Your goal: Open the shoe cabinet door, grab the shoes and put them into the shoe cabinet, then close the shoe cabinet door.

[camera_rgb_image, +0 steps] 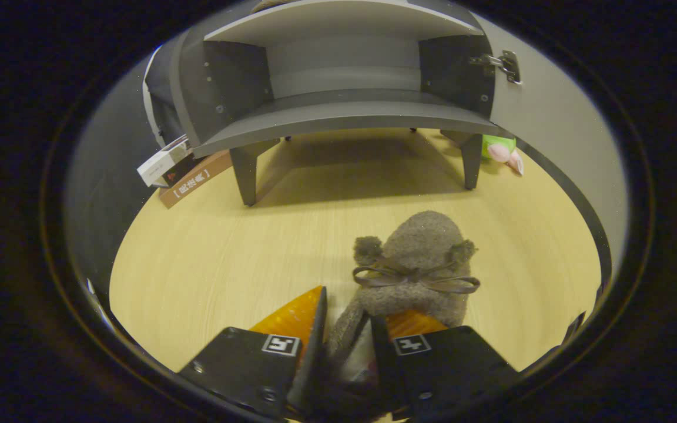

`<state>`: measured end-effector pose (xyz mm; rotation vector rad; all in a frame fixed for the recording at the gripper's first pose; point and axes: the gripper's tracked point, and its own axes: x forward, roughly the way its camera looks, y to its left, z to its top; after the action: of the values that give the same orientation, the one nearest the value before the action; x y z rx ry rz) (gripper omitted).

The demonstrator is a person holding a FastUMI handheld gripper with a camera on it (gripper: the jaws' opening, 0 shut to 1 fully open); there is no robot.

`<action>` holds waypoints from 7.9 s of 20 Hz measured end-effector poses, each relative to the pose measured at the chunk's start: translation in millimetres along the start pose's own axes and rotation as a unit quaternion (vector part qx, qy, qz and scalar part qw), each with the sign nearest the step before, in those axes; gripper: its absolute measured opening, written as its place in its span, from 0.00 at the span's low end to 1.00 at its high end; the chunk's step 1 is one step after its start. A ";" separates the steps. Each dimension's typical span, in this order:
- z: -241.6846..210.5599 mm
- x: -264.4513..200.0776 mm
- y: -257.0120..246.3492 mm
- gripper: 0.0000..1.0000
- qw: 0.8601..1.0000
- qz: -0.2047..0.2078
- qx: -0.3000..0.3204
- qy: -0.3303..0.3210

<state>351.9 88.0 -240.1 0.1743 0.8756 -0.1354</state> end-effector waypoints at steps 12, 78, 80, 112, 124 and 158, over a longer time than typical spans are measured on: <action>6.6 -73.3 -4.8 0.08 0.999 0.036 -0.003 -0.024; 456.3 -128.9 32.1 0.71 0.976 0.012 -0.039 -0.216; 446.8 -150.7 33.9 0.80 0.971 0.010 -0.049 -0.233; 168.7 -586.8 -127.4 1.00 0.925 0.000 -0.053 -0.376; 219.8 -554.0 -295.3 1.00 0.929 -0.010 -0.028 -0.369; 211.3 -487.7 -97.2 0.96 0.941 0.063 -0.052 -0.330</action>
<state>183.2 -28.0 259.9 0.0756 0.1991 -0.0212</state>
